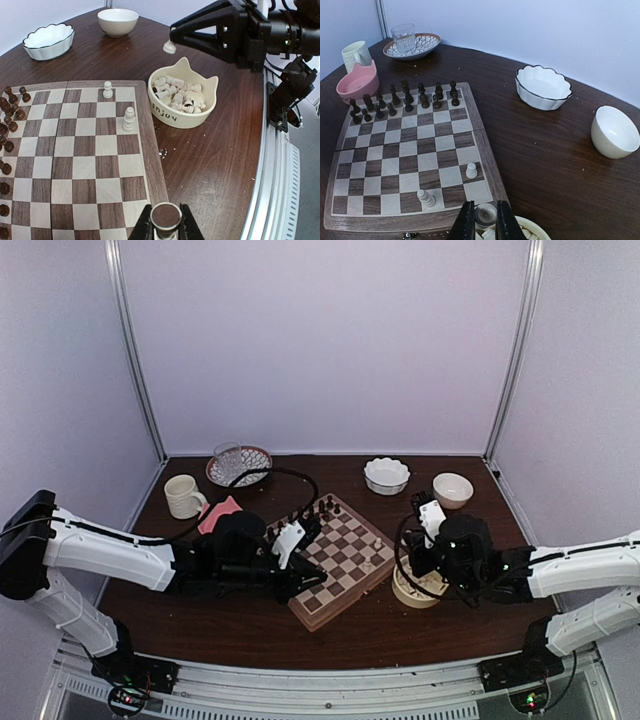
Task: Set up the chess pieces on the board
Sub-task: Place the rook at h1.
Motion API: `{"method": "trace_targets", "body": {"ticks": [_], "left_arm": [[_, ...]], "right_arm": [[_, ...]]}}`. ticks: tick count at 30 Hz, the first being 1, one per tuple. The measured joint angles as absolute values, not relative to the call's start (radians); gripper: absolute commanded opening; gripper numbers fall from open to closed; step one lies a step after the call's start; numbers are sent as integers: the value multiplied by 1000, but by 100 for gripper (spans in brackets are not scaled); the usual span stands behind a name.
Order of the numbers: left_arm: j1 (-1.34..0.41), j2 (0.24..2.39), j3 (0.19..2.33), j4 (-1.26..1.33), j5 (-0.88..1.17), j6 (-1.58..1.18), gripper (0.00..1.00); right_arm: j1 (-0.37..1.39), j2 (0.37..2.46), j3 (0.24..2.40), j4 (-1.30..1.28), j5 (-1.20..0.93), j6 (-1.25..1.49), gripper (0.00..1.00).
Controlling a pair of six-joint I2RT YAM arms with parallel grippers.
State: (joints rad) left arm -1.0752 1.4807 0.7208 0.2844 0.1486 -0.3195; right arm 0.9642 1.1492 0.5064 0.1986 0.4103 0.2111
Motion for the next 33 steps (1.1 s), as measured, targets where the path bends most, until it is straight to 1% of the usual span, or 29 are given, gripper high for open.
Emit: {"method": "trace_targets", "body": {"ticks": [11,16,33], "left_arm": [[-1075,1481,721,266,137,-320,0],[-1075,1481,721,266,134,-320,0],[-1075,1471,720,263,133,-320,0]], "right_arm": [[961,1325,585,191,352,217,0],[928,1402,614,195,314,232,0],[876,1559,711,152,286,257,0]]}}
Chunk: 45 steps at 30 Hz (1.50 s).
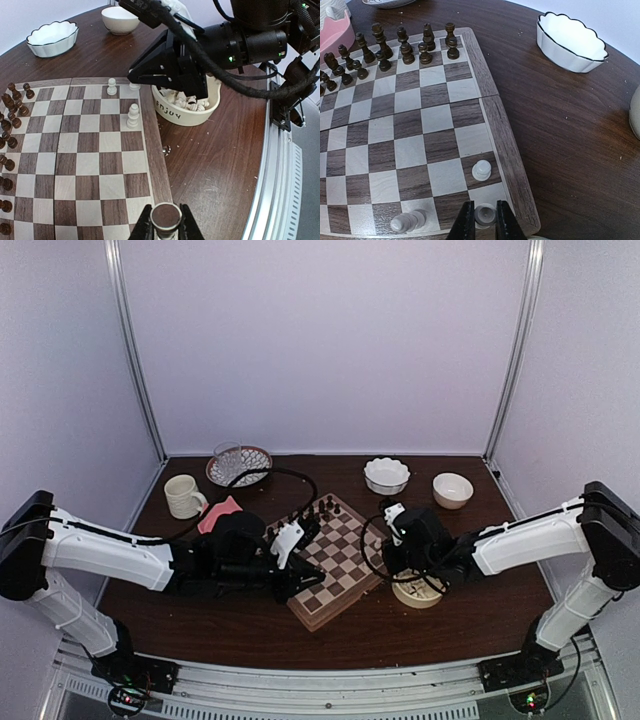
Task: Set up the chess pieces on the board
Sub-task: Place the rook at h1.
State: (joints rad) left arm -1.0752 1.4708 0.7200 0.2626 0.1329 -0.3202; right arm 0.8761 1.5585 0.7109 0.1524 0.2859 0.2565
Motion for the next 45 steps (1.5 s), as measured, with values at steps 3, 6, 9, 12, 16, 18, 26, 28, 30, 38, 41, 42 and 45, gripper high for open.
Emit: {"method": "trace_targets", "body": {"ticks": [3,6,9,12,16,18,26,28,30,38,41,42,45], "left_arm": [[-1075,1470,720,262,133,-320,0],[-1075,1470,720,261,133,-320,0],[-1075,1470,720,261,133,-320,0],[-1075,1470,720,260,133,-320,0],[-1075,1470,720,260,133,-320,0],[-1075,1470,720,260,133,-320,0],[-1075,1470,720,260,132,-321,0],[-1075,1470,720,260,132,-321,0],[-1075,1470,720,260,132,-321,0],[-1075,1470,720,260,131,-321,0],[-1075,1470,720,260,132,-321,0],[-1075,1470,720,260,132,-321,0],[-1075,1473,720,260,132,-322,0]], "right_arm": [[871,1571,722,137,286,263,0],[865,1589,737,117,287,267,0],[863,1604,750,100,287,270,0],[863,1612,760,87,287,270,0],[861,1619,768,76,286,270,0],[860,1620,768,72,286,270,1],[857,1630,773,60,286,270,2],[857,1635,780,56,286,270,2],[857,1635,781,56,286,270,2],[852,1641,786,54,286,270,2],[850,1642,789,54,285,270,2],[850,1642,790,53,285,270,2],[849,1644,798,51,284,270,2]]}}
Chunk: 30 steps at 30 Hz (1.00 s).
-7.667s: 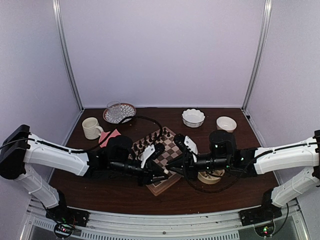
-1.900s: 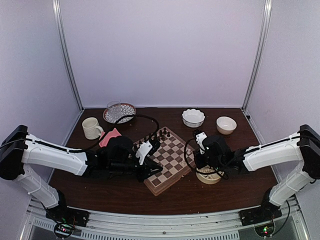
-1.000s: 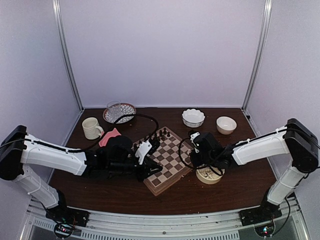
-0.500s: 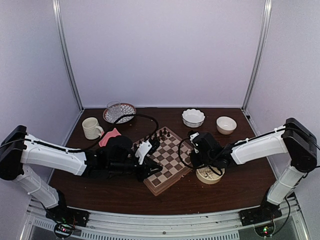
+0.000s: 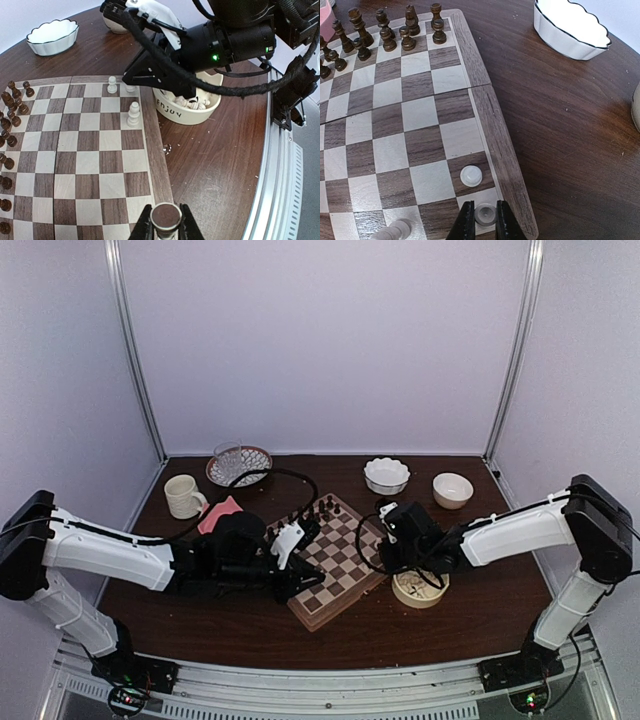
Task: Set up the chess pieces on the board
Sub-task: Place the rook at h1.
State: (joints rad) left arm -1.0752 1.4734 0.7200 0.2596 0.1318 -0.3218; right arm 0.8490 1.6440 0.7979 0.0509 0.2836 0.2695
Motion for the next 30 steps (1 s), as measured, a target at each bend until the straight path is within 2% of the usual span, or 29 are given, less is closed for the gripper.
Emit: {"method": "trace_targets", "body": {"ticks": [11,16,20,30], "left_arm": [[-1075,1478,720,259,132,-328,0],[-1075,1478,720,259,132,-329,0],[-1075,1478,720,259,132,-329,0],[-1075,1496,723,243,130,-330,0]], "right_arm": [[844,1659,811,47,265,270,3],[844,1663,815,47,261,270,14],[843,1663,816,47,256,269,18],[840,1647,815,47,246,269,21]]}}
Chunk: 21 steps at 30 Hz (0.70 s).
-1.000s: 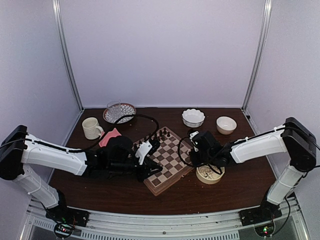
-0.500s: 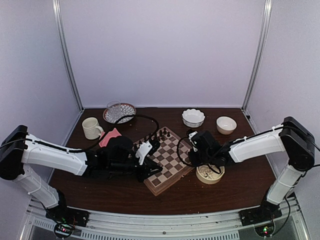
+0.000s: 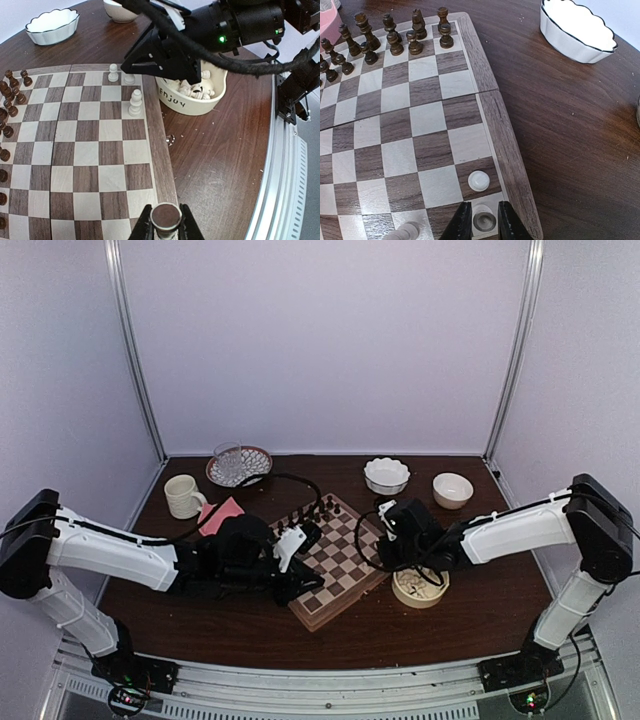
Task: Set up the chess pieces on the board
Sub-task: Place the rook at h1.
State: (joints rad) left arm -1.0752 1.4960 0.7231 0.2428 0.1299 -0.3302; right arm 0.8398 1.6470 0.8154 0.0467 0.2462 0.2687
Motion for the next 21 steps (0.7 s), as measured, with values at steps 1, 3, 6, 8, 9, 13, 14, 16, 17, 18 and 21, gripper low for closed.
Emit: {"method": "trace_targets", "body": {"ticks": [1,3,6,8,9,13,14,16,17,18,21], "left_arm": [[-1075,1498,725,237,130,-330,0],[-1075,1502,726,233,130,-330,0],[-1075,1505,728,230,130,-330,0],[-1075,1507,728,229,130,-330,0],[-1075,1507,728,229,130,-330,0],[-1075,1510,728,227,130,-330,0],[-1075,1510,728,226,130,-330,0],[-1075,1511,728,222,130,-330,0],[-1075,1511,728,218,130,-330,0],[-1075,1511,729,214,130,-330,0],[-1075,1511,730,211,130,-331,0]], "right_arm": [[840,1642,815,47,246,269,21],[839,1633,815,47,246,269,20],[839,1628,814,47,246,269,20],[837,1628,814,47,246,269,21],[835,1628,813,47,244,269,21],[830,1628,814,46,239,270,21],[830,1628,814,45,237,270,20],[829,1628,814,43,234,270,20],[828,1628,814,41,232,270,20],[828,1628,813,40,231,270,20],[823,1628,814,39,224,270,19]]}}
